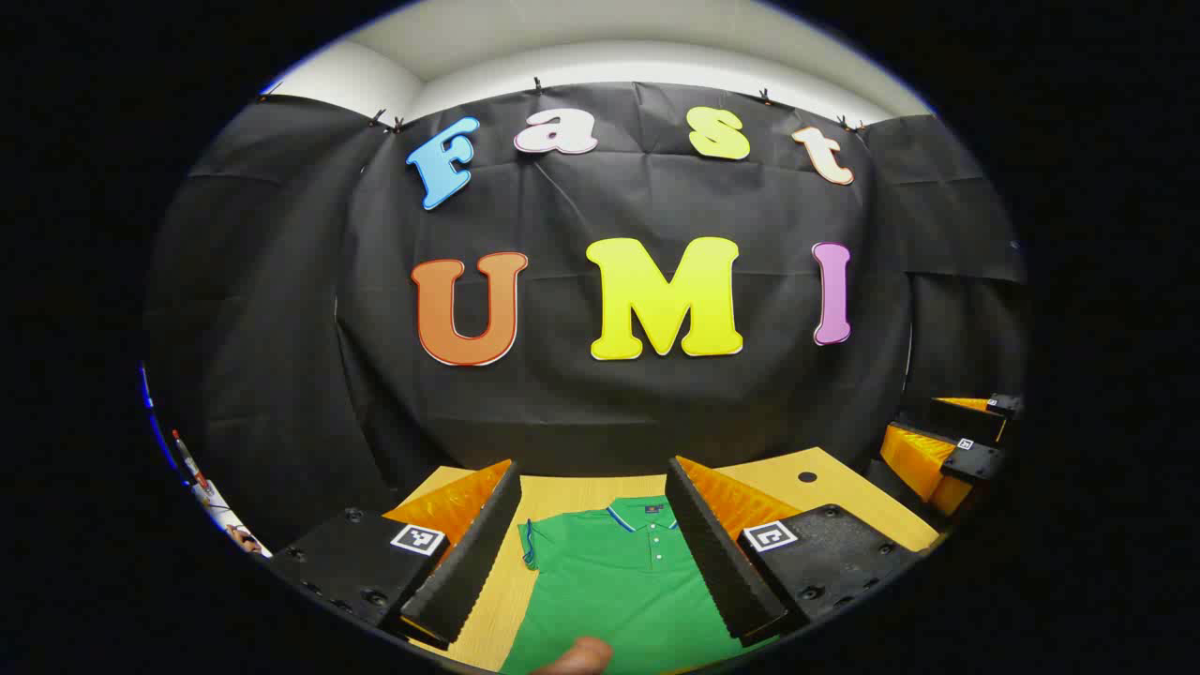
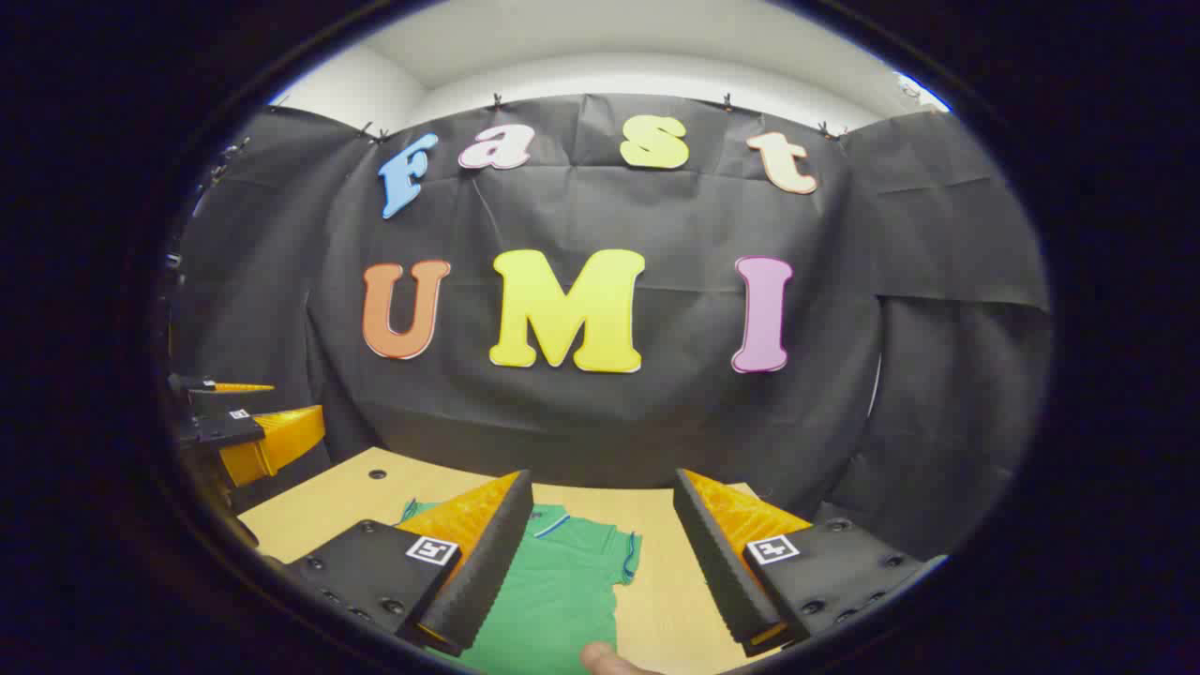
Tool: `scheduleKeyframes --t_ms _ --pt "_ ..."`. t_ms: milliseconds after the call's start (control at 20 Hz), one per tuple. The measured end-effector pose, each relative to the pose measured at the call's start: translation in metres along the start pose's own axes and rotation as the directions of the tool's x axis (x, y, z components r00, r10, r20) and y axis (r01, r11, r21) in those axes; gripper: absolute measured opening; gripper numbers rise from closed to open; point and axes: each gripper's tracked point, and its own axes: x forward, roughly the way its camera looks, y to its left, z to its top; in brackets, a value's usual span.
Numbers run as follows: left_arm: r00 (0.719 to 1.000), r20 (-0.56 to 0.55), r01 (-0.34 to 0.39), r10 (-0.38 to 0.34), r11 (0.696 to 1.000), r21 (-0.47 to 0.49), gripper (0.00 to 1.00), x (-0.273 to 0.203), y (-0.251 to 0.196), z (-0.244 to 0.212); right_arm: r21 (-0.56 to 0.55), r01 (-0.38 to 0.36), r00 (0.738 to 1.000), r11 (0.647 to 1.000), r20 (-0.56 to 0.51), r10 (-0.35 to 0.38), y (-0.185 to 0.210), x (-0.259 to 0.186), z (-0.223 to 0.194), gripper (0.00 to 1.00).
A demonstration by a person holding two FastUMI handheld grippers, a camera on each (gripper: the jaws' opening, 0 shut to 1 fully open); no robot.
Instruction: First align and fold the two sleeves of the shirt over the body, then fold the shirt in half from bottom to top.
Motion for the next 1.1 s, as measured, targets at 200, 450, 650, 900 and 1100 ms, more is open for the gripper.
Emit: scheduleKeyframes --t_ms 200,450,650,900,1100 --pt "0.999 -0.033 -0.009 0.008 1.000 -0.020 0.99 -0.004 0.005 -0.012 -0.018 0.010 1.000 1.000 -0.002 -0.010 0.005 -0.006 0.000 0.94" --pt "1.000 -0.028 0.008 -0.009 1.000 -0.026 1.00 -0.007 0.003 -0.011 -0.041 0.011 0.999 0.999 0.031 -0.010 0.009 -0.014 0.009 0.95" --pt "0.999 -0.033 0.009 -0.010 0.999 -0.038 1.00 -0.010 0.004 -0.012 -0.046 0.011 0.999 0.999 0.039 -0.009 0.010 -0.019 0.014 0.94" --pt "1.000 -0.016 0.014 -0.014 0.999 -0.038 1.00 -0.010 0.001 -0.009 -0.067 -0.007 0.999 0.998 0.036 0.010 0.016 -0.020 0.012 0.94" --pt "1.000 -0.007 0.015 -0.015 0.999 -0.047 1.00 -0.009 0.001 -0.008 -0.057 -0.015 1.000 0.998 0.010 0.016 0.015 -0.016 0.000 0.94"
